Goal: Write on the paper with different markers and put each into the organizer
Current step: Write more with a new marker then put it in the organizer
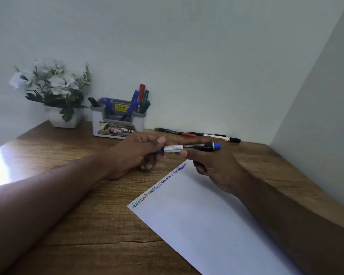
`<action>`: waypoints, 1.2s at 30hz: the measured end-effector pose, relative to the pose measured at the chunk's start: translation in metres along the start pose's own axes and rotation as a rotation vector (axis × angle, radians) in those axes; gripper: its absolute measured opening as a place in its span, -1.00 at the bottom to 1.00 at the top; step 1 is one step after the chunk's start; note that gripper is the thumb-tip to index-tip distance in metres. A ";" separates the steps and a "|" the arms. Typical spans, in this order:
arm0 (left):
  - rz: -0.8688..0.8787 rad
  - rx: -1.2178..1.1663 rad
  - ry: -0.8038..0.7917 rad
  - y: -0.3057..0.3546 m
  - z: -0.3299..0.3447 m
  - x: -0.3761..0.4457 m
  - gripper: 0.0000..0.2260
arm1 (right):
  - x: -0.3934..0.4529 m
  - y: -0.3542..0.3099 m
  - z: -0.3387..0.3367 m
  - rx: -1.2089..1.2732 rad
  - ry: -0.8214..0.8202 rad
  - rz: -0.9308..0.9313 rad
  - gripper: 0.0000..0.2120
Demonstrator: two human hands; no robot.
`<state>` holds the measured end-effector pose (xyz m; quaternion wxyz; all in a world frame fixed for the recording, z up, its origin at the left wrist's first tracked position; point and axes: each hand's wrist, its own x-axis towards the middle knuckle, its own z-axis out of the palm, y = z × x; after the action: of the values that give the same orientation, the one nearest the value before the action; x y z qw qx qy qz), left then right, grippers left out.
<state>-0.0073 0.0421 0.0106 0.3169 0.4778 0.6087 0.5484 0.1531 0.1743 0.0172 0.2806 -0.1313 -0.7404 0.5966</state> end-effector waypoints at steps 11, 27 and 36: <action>-0.041 -0.007 0.128 0.003 0.018 -0.002 -0.69 | -0.001 0.006 0.016 -0.046 0.021 -0.148 -0.86; -0.061 -0.258 0.204 -0.004 0.006 0.002 -0.60 | -0.001 -0.014 0.038 -0.158 -0.159 -0.249 -0.77; 0.008 -0.173 0.938 -0.032 -0.087 0.012 -0.85 | 0.054 -0.038 0.054 -0.550 -0.269 -0.348 -0.40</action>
<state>-0.0984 0.0233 -0.0013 0.0443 0.1531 0.6364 0.7548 0.0843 0.1496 0.0603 0.2324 0.0059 -0.9149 0.3299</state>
